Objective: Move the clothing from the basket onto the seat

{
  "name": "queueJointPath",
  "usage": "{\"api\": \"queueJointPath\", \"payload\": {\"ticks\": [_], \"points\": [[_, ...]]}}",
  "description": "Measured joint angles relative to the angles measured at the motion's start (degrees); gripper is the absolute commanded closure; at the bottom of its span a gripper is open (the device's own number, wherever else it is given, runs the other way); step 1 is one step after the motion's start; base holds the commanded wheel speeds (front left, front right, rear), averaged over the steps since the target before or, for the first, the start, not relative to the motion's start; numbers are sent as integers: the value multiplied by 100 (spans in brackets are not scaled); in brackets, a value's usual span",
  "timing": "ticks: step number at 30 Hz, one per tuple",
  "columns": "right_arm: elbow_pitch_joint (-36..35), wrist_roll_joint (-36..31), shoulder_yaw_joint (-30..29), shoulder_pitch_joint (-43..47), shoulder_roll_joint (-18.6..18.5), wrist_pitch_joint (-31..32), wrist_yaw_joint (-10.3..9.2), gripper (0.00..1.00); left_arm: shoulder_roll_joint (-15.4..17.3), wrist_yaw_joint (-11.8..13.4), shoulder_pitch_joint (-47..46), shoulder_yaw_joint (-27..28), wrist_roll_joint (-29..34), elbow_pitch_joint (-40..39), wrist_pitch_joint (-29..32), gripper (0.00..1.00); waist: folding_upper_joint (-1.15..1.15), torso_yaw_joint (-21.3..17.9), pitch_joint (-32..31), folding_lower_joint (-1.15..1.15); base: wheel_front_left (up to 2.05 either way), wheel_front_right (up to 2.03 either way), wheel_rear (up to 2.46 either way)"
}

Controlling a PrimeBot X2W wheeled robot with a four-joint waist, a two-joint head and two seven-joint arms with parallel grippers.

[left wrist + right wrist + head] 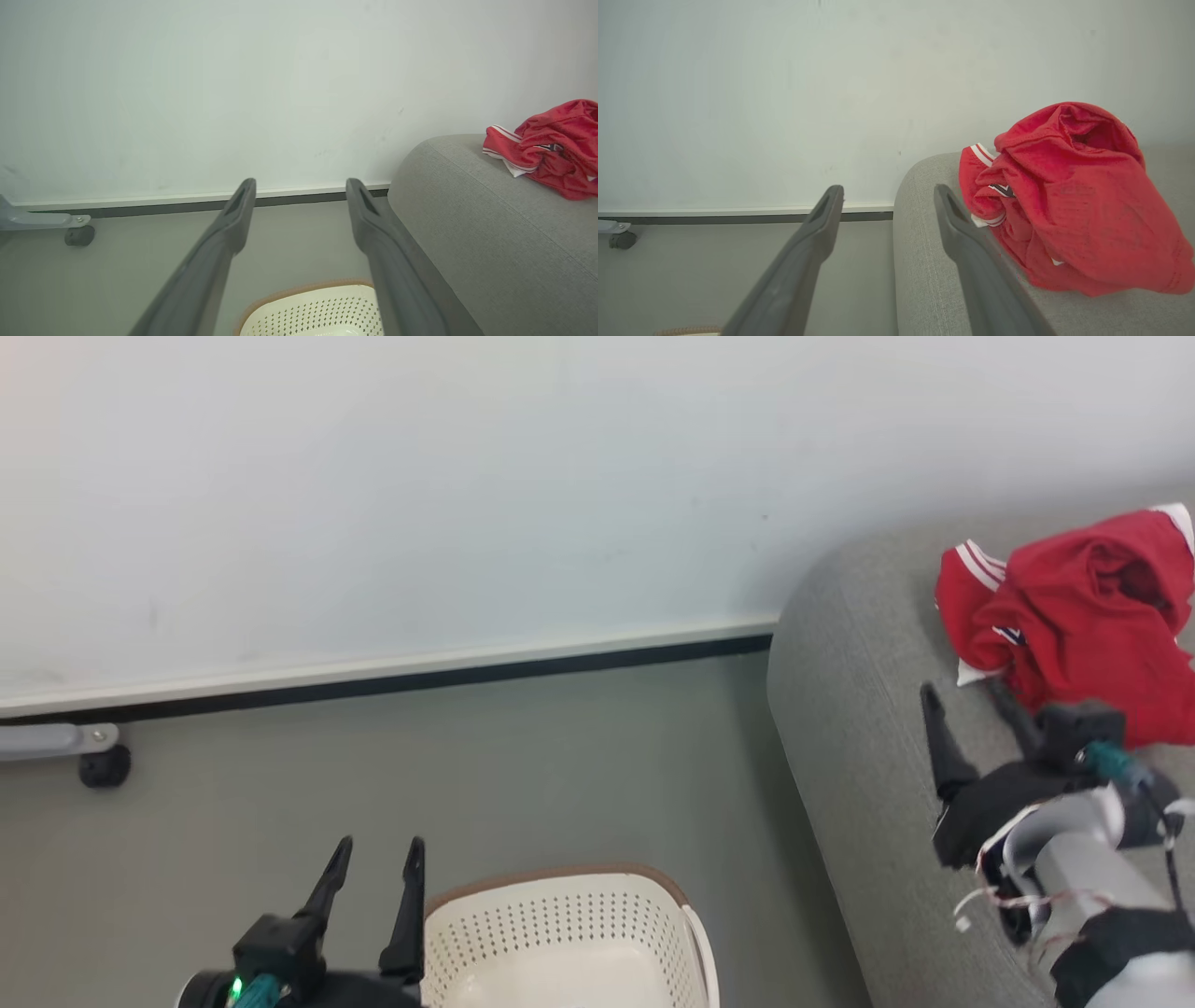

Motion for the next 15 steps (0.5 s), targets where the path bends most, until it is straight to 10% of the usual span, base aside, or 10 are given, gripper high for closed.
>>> {"api": "queueJointPath", "payload": {"ticks": [15], "points": [[-1683,-51,67,1769,428,0,-460,0,318,107,1178,641,23,-415,-67,0,0,460,-766,0,0,0,0]]}}
